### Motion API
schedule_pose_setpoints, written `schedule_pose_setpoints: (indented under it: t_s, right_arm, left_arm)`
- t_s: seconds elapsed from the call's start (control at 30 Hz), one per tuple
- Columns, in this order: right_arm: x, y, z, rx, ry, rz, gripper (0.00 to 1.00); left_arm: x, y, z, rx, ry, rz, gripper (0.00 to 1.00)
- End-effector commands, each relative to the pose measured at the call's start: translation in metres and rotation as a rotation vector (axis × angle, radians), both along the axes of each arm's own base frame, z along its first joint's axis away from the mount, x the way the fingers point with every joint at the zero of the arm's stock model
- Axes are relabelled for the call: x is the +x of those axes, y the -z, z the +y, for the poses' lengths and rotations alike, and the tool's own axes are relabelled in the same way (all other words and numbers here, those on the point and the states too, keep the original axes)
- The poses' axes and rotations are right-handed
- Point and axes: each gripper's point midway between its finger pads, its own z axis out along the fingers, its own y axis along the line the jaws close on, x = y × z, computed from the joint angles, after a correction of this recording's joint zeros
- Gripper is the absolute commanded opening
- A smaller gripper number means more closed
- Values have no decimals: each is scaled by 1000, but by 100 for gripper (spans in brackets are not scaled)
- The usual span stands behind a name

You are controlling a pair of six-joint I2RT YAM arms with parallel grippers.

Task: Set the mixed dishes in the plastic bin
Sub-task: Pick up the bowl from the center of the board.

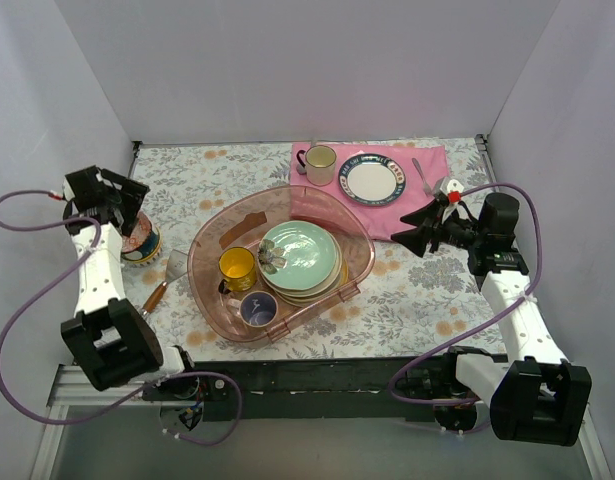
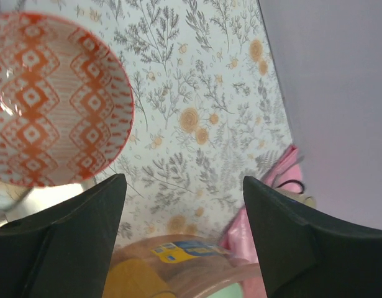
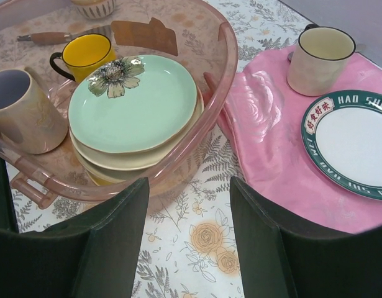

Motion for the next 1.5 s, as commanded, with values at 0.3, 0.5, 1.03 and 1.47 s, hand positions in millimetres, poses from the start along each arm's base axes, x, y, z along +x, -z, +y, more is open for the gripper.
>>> schedule_pose_setpoints:
  t_s: [0.3,0.5,1.03,1.47]
  right_arm:
    - [3,-16,3,-8,-26,-37,63]
    - [3,-15,3,-7,-27,-36,63]
    - [3,-15,3,-10,-28,-39,63]
    - [4,-13,1,-16,-20,-40,63]
  left_arm:
    - [18,41,33,413,285,296,59]
    - [26,57,39,460,283,390,44]
    - [27,67,39,540,271,488,18]
    - [27,47,36,550,266,432,0]
